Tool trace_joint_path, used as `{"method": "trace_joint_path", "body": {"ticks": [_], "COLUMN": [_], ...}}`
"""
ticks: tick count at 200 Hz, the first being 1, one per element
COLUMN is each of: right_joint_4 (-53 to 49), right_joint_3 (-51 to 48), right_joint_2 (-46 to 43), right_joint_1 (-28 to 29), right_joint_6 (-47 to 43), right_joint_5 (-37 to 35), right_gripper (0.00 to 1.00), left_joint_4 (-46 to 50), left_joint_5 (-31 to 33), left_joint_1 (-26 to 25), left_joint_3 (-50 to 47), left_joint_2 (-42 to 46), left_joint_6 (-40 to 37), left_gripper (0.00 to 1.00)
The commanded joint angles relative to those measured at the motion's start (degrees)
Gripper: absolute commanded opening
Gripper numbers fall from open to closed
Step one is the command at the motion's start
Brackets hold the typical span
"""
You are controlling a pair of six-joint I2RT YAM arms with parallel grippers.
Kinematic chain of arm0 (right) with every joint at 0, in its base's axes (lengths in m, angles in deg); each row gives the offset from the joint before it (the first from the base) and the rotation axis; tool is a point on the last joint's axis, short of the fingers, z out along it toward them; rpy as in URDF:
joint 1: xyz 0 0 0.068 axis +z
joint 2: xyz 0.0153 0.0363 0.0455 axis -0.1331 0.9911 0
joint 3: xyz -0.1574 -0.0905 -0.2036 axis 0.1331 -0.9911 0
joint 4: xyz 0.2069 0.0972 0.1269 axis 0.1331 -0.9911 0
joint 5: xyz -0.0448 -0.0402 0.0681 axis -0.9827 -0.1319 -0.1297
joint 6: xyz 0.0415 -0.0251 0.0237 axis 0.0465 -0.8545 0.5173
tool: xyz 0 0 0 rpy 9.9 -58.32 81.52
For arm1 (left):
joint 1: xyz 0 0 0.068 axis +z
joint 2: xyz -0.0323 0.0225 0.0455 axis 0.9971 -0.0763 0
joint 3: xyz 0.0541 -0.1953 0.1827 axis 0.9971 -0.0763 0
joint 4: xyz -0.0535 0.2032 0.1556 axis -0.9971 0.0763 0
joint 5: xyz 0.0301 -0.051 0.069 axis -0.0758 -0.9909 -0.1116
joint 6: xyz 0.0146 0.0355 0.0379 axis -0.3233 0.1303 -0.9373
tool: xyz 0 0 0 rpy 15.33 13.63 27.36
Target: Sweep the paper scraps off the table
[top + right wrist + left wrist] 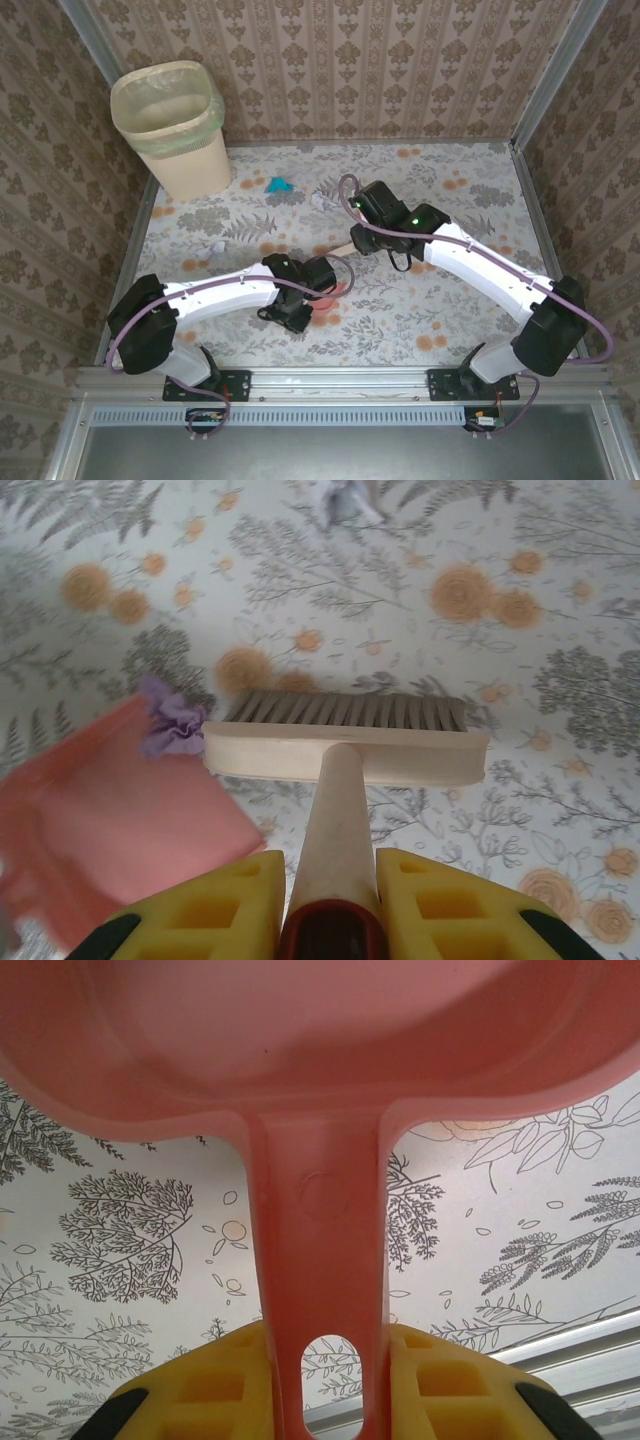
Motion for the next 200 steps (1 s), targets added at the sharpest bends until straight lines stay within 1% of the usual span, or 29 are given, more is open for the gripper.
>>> {"method": "trace_joint_path", "body": {"ticks": [1, 20, 23, 47, 68, 91, 111, 128, 165, 200], "right_joint_4": [-5.19, -7.08, -7.25, -5.83, -3.41, -0.56, 1.12, 4.42, 14.45, 16.8], "right_joint_3": [1.26, 1.0, 0.92, -1.11, -2.97, -4.22, -4.58, -5.62, -7.29, -5.37], "right_joint_2": [-2.37, -3.27, -5.1, -10.73, -15.04, -17.38, -16.87, -15.84, -11.81, -5.81], "right_joint_1": [1.85, 2.57, 2.66, 2.69, 2.6, 0.84, -1.18, -1.7, -1.8, -1.72], "right_joint_6": [-2.46, -2.75, -2.7, -2.7, -2.09, -0.17, 1.99, 2.86, 4.31, 6.1], "right_joint_5": [5.72, 6.21, 6.51, 7.85, 4.97, 1.0, -2.28, -5.08, -3.79, 0.38], "right_gripper": [0.0, 0.0, 0.0, 0.0, 0.0, 0.0, 0.0, 0.0, 0.0, 0.0], "left_joint_4": [0.45, -0.06, -0.18, -1.17, -1.35, -1.7, -1.81, -1.93, -1.92, -1.96], "left_joint_5": [1.45, 1.68, 1.77, 2.05, 2.7, 2.79, 3.2, 3.32, 3.27, 3.37], "left_joint_1": [0.43, 0.9, 0.99, 1.65, 1.88, 1.93, 1.93, 2.05, 2.22, 2.41], "left_joint_3": [-1.31, -2.18, -2.33, -3.45, -4.05, -4.41, -4.77, -5.12, -5.7, -5.82], "left_joint_2": [-0.28, 0.38, 0.55, 1.62, 2.32, 2.9, 3.29, 3.45, 3.54, 3.71], "left_joint_6": [0.54, 0.6, 0.63, 0.47, 0.3, 0.11, 0.19, 0.38, 0.64, 0.74], "left_gripper": [0.0, 0.0, 0.0, 0.0, 0.0, 0.0, 0.0, 0.0, 0.0, 0.0]}}
